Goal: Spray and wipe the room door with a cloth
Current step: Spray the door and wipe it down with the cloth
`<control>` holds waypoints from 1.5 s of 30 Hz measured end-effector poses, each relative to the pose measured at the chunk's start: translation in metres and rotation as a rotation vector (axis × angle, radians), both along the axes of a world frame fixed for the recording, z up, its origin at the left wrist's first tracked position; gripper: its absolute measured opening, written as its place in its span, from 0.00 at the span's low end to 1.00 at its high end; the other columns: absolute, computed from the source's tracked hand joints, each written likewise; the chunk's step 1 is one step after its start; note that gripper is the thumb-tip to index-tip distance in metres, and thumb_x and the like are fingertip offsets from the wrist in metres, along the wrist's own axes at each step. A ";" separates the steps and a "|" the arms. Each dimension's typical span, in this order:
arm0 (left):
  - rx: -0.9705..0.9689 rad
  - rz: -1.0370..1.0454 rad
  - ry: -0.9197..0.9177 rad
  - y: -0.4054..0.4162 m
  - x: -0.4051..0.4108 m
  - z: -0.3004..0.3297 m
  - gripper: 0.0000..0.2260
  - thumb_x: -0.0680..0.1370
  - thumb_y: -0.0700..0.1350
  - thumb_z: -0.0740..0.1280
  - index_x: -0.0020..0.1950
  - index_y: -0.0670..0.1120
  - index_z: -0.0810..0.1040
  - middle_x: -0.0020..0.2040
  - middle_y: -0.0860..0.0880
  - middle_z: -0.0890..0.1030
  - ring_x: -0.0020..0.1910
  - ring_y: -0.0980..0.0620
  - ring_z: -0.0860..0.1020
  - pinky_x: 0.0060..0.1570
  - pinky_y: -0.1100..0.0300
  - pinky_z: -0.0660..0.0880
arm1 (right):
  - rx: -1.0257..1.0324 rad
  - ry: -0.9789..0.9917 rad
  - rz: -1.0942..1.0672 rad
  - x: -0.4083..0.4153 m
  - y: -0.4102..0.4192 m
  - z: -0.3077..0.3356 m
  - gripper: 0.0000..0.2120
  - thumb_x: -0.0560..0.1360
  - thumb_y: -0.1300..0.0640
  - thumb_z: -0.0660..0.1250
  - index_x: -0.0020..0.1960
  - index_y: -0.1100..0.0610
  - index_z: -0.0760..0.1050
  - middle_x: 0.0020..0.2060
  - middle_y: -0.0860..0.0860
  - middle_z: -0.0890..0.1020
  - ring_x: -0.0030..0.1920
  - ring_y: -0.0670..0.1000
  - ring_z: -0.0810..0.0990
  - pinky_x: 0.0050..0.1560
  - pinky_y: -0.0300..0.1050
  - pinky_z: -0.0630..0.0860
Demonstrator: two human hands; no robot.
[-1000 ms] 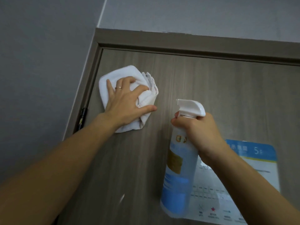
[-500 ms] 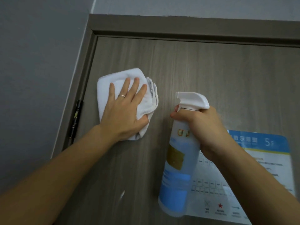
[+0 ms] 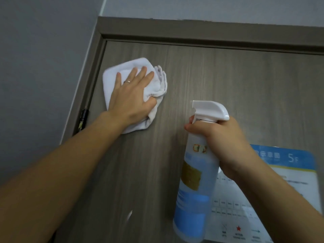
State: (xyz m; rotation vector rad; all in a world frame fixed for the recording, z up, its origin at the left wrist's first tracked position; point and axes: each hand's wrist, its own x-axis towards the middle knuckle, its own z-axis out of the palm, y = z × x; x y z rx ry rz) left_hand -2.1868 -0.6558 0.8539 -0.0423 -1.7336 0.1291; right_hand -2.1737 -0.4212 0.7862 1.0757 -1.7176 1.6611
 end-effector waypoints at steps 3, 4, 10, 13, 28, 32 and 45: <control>-0.086 -0.021 0.009 -0.004 0.000 -0.032 0.35 0.73 0.59 0.50 0.79 0.48 0.62 0.80 0.48 0.61 0.80 0.46 0.57 0.77 0.40 0.48 | -0.002 -0.004 -0.003 0.000 0.001 -0.002 0.02 0.68 0.63 0.71 0.38 0.57 0.80 0.34 0.54 0.81 0.37 0.54 0.81 0.43 0.54 0.80; -0.121 -0.031 0.004 -0.005 0.001 -0.050 0.34 0.73 0.59 0.52 0.79 0.48 0.63 0.80 0.47 0.62 0.80 0.46 0.58 0.77 0.40 0.48 | -0.002 -0.007 0.000 0.001 0.001 -0.002 0.02 0.68 0.63 0.71 0.38 0.57 0.80 0.34 0.54 0.80 0.37 0.54 0.81 0.42 0.55 0.80; -0.317 -0.045 -0.075 -0.008 0.002 -0.148 0.34 0.73 0.57 0.58 0.78 0.47 0.64 0.79 0.46 0.61 0.79 0.45 0.58 0.76 0.35 0.53 | -0.022 -0.022 0.018 0.012 -0.004 -0.002 0.04 0.68 0.64 0.70 0.37 0.56 0.79 0.32 0.54 0.80 0.33 0.52 0.81 0.36 0.49 0.79; -0.240 -0.034 -0.083 -0.009 0.002 -0.111 0.35 0.72 0.58 0.55 0.79 0.48 0.63 0.80 0.46 0.62 0.79 0.46 0.58 0.76 0.37 0.52 | -0.014 -0.021 0.029 0.017 -0.005 0.000 0.04 0.68 0.64 0.70 0.37 0.56 0.79 0.32 0.54 0.79 0.34 0.52 0.80 0.37 0.49 0.79; -0.284 -0.030 -0.095 -0.009 0.005 -0.165 0.35 0.73 0.57 0.58 0.78 0.46 0.64 0.80 0.46 0.60 0.79 0.44 0.57 0.75 0.35 0.52 | -0.014 -0.089 -0.061 0.022 -0.003 -0.014 0.02 0.67 0.64 0.69 0.38 0.58 0.79 0.33 0.55 0.80 0.35 0.54 0.81 0.39 0.51 0.80; -0.239 -0.205 -0.118 -0.012 0.011 -0.178 0.27 0.75 0.53 0.58 0.74 0.49 0.69 0.76 0.48 0.68 0.78 0.47 0.61 0.76 0.40 0.52 | -0.039 -0.145 -0.073 0.032 0.003 -0.016 0.03 0.67 0.64 0.70 0.39 0.58 0.78 0.33 0.55 0.79 0.34 0.54 0.81 0.38 0.51 0.79; 0.599 -1.145 0.269 0.065 0.046 -0.097 0.20 0.77 0.42 0.60 0.67 0.45 0.77 0.65 0.49 0.79 0.66 0.54 0.77 0.68 0.46 0.73 | -0.086 -0.160 -0.241 0.064 0.060 -0.029 0.03 0.67 0.64 0.70 0.37 0.57 0.79 0.32 0.54 0.78 0.33 0.52 0.78 0.36 0.48 0.76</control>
